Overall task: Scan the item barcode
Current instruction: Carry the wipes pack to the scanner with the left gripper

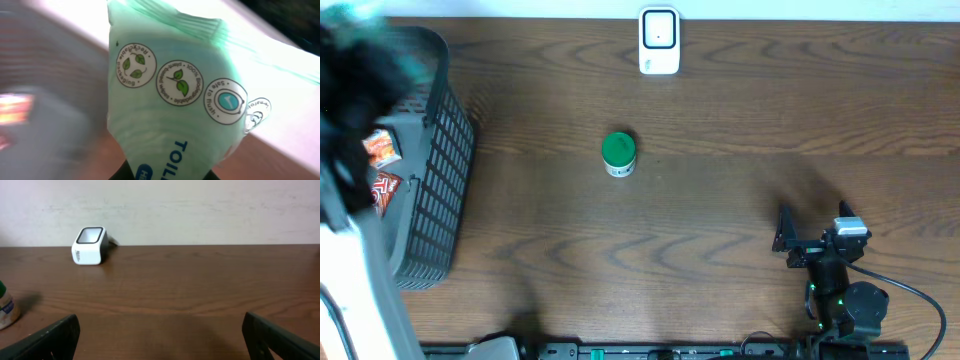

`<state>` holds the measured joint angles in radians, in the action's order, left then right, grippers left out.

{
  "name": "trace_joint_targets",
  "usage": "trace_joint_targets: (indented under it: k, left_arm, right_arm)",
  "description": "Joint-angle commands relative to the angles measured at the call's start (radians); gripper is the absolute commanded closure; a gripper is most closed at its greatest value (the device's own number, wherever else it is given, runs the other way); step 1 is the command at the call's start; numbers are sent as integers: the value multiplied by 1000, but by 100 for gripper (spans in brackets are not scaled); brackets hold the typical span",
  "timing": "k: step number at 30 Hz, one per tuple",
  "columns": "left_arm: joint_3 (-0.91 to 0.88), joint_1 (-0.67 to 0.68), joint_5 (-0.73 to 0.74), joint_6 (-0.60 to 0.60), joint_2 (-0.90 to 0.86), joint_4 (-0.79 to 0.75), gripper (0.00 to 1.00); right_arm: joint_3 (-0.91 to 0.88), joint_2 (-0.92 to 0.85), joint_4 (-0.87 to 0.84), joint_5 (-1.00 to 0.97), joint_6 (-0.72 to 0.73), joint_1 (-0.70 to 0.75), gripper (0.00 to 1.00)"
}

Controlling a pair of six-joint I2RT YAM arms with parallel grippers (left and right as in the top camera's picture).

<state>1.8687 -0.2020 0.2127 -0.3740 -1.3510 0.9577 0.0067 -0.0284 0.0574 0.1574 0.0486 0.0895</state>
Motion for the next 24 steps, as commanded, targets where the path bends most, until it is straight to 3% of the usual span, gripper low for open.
trace_joint_targets:
  k: [1, 4, 8, 17, 19, 21, 22, 23, 24]
  left_arm:
    - [-46, 320, 87, -54, -95, -20, 92]
    - [-63, 580, -10, -49, -205, -85, 92]
    - [-63, 780, -158, -50, -396, -139, 92]
    - [-63, 906, -177, -51, -802, -216, 91]
    - [-63, 902, -181, -50, -842, -216, 74]
    - [-63, 891, -181, -50, -848, -217, 43]
    - [-56, 878, -180, -50, -841, -219, 21]
    - [-47, 869, -180, -49, -834, -215, 8]
    - [-37, 861, -180, -49, -826, -211, 3]
  right_arm:
    - [-1, 2, 4, -2, 6, -5, 1]
    - [-1, 2, 4, -2, 6, -5, 1]
    - [-1, 2, 4, -2, 6, -5, 1]
    - [-1, 2, 4, -2, 6, -5, 1]
    - [-1, 2, 4, -2, 6, -5, 1]
    - [-1, 2, 4, -2, 6, -5, 1]
    - [-1, 2, 4, -2, 6, -5, 1]
    - [-1, 2, 4, -2, 6, -5, 1]
    - [-1, 2, 4, -2, 6, -5, 1]
